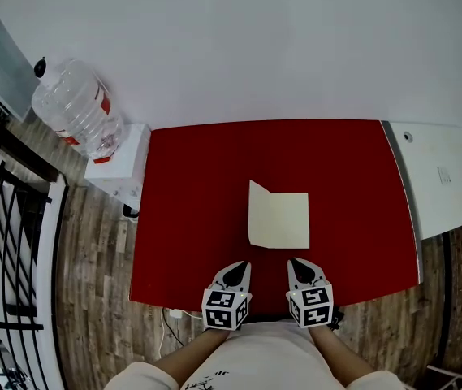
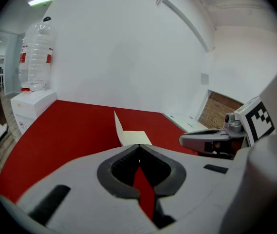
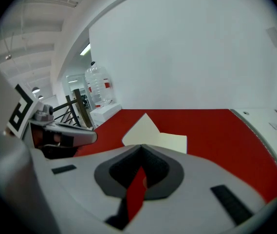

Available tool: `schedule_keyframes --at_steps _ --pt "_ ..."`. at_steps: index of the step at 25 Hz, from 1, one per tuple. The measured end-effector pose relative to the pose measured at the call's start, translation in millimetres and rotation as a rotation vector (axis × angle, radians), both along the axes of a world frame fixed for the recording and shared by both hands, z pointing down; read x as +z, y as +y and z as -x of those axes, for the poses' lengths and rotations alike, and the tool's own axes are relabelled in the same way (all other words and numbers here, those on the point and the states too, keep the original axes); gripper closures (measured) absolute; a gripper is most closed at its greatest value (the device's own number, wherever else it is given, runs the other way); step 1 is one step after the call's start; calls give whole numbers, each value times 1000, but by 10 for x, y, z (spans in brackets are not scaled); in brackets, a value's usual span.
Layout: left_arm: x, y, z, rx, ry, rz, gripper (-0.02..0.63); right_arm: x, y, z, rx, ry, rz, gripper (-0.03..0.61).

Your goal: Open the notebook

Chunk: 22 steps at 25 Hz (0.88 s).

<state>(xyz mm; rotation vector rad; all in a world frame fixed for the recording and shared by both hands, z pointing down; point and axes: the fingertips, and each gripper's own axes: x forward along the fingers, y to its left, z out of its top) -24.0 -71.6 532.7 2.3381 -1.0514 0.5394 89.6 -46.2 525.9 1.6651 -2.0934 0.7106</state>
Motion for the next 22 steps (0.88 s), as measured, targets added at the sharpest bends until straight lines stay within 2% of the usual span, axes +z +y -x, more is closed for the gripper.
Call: schedule_keyframes --at_steps 6,22 --pt "8 53 -90 16 -9 6 607 -62 11 -39 25 21 -11 574" --pt "-68 -15 -94 -21 -11 -26 607 -141 -3 -95 35 -1 -22 574"
